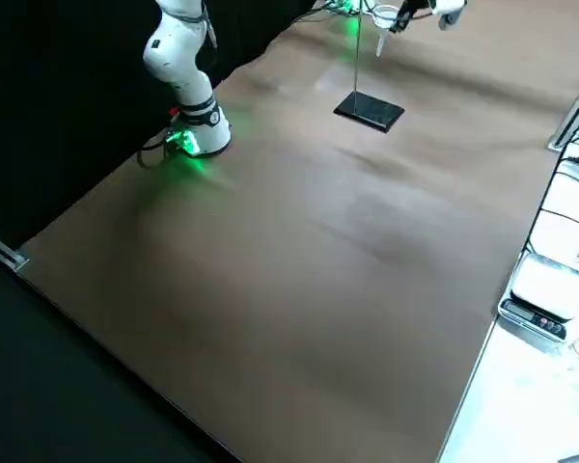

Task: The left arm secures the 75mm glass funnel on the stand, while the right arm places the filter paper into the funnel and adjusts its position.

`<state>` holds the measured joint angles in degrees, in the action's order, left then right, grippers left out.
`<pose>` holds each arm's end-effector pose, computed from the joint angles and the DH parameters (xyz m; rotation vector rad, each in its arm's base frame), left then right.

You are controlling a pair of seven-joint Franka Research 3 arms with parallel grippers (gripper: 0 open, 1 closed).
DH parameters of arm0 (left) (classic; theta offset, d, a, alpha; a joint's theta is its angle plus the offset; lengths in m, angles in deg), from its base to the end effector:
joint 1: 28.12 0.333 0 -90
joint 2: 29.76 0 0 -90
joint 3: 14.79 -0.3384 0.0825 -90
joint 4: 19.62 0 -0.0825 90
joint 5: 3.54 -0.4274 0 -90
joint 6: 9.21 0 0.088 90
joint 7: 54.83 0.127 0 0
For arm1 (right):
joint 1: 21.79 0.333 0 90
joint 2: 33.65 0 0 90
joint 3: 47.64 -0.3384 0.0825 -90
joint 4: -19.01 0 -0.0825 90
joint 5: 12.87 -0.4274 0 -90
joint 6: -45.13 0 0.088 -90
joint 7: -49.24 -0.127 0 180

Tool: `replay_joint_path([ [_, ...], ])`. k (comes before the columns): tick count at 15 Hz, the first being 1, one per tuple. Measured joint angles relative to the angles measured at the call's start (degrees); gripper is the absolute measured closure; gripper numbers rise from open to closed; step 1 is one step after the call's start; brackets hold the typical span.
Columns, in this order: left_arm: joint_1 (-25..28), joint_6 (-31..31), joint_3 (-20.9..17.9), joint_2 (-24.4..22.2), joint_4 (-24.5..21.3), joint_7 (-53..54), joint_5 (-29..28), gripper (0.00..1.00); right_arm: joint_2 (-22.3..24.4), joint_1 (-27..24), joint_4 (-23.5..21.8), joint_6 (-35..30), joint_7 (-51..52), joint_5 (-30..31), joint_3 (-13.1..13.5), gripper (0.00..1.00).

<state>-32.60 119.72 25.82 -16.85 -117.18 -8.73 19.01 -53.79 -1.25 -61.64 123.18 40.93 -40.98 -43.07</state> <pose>0.5088 -0.4826 0.5206 2.0333 -1.6401 0.4910 0.6178 0.2544 0.4875 -2.6846 -0.1862 0.6634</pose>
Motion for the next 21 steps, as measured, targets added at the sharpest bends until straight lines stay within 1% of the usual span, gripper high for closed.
replay_joint_path([
  [1,0.5,-1.6,0.0,-0.5,0.0,-4.6,-0.8,0.00,0.0,-2.4,0.0,0.0,2.2,1.4,0.2,0.69],
  [4,1.6,-5.6,-0.1,-1.3,0.0,-17.2,-5.9,0.00,0.0,-10.4,0.0,0.4,9.2,6.4,0.5,0.73],
  [6,2.4,-8.1,-0.1,-1.4,0.0,-23.8,-7.0,0.00,0.1,-14.2,0.2,0.4,11.6,8.6,0.6,0.74],
  [7,2.8,-9.2,-0.1,-1.4,0.0,-26.4,-7.7,0.00,0.2,-15.4,0.3,0.4,12.1,10.3,0.6,0.73],
  [8,3.2,-10.4,-0.1,-1.5,0.0,-28.9,-8.9,0.00,0.5,-16.0,0.5,0.4,12.2,13.0,0.6,0.73],
  [9,3.6,-11.4,-0.2,-1.7,0.0,-31.0,-10.0,0.00,1.1,-16.2,0.8,0.4,12.3,16.0,0.6,0.70],
  [10,4.1,-12.6,-0.2,-1.8,0.0,-32.9,-11.1,0.00,2.0,-16.2,1.1,0.6,12.3,17.9,0.4,0.70],
  [11,4.9,-16.0,-0.2,-2.2,0.1,-36.0,-13.4,0.00,4.3,-16.2,1.3,0.8,12.2,19.0,0.3,0.68],
  [13,5.8,-19.8,-0.6,-2.5,0.5,-39.1,-15.9,0.00,6.9,-16.2,0.8,1.1,12.2,19.5,0.3,0.59],
  [14,6.5,-22.1,-0.8,-2.5,1.0,-40.0,-17.3,0.00,8.6,-16.2,-0.5,2.5,12.2,19.8,0.3,0.58],
  [17,9.4,-27.8,-1.0,-2.6,2.6,-42.2,-20.2,0.00,14.4,-16.3,-8.1,9.3,12.2,22.3,0.3,0.53],
  [19,11.9,-30.9,-1.1,-3.5,3.4,-45.3,-21.8,0.00,16.5,-16.3,-11.3,10.9,12.3,23.0,0.1,0.49],
  [21,14.8,-34.0,-1.1,-5.5,3.5,-49.3,-24.1,0.00,17.1,-16.2,-11.9,11.5,12.3,24.0,-0.3,0.35],
])
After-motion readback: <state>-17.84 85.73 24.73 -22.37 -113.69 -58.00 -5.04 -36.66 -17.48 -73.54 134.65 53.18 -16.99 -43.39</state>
